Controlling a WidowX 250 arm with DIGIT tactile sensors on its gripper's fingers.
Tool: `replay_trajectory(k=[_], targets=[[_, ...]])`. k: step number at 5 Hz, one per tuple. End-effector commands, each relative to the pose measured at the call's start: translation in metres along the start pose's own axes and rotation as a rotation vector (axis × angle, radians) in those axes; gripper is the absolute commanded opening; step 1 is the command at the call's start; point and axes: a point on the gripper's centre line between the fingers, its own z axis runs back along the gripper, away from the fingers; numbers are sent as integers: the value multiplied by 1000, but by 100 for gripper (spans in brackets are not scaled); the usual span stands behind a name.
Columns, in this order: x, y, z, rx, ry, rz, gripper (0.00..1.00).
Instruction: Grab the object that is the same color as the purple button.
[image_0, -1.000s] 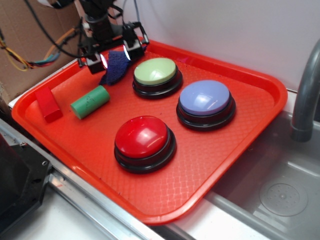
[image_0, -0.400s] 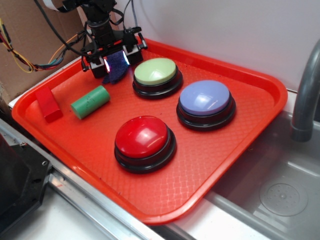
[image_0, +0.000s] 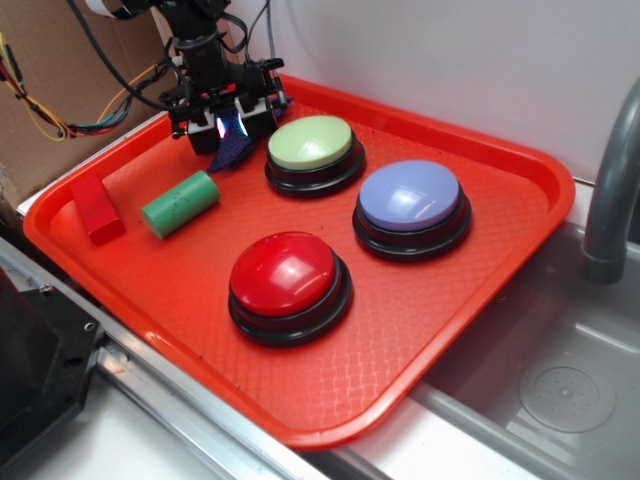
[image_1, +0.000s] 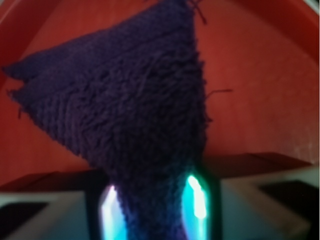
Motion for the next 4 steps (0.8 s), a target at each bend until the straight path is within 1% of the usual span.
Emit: replay_trajectory(k=[1,2,3,4], targets=[[-4,-5,81,-30,-61,-259,0],[-50,-13,122,-36,-35,-449,0],[-91,-13,142,-36,16,-592,0],[-125,-9,157,-18,20,-681,0]])
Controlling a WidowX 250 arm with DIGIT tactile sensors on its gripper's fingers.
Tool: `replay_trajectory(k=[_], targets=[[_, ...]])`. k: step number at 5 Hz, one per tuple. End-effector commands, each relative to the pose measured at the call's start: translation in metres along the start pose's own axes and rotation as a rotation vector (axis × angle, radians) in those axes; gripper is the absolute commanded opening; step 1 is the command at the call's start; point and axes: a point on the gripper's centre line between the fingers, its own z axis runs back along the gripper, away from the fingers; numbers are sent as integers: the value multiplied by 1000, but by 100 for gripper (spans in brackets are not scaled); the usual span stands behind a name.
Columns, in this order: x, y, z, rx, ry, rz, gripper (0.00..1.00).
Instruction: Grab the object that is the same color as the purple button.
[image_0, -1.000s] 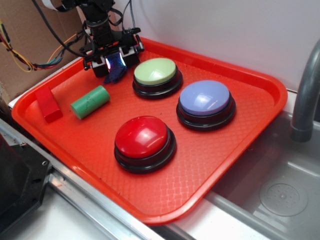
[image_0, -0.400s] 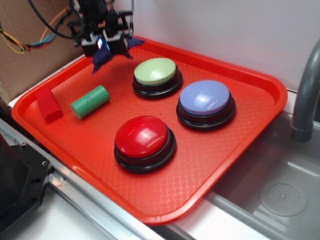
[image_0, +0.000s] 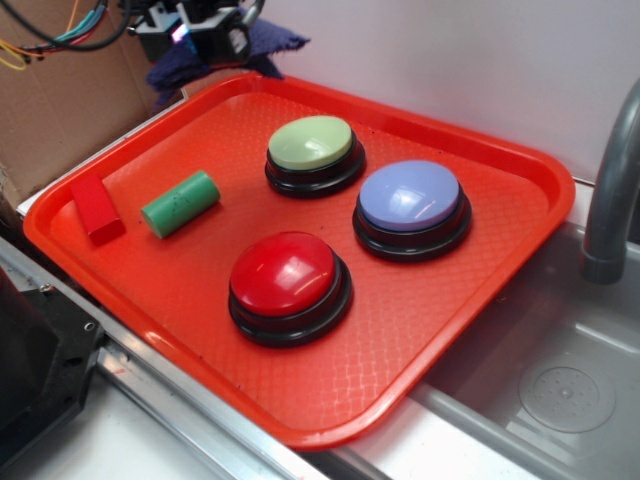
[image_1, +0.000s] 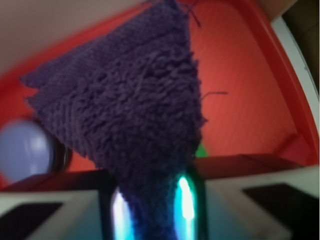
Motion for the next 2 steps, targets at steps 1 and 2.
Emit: replay_trajectory(k=[1,2], targets=[[-45,-10,33,10,-24,-188,0],[-51,-11,34,29,-25,-223,0]])
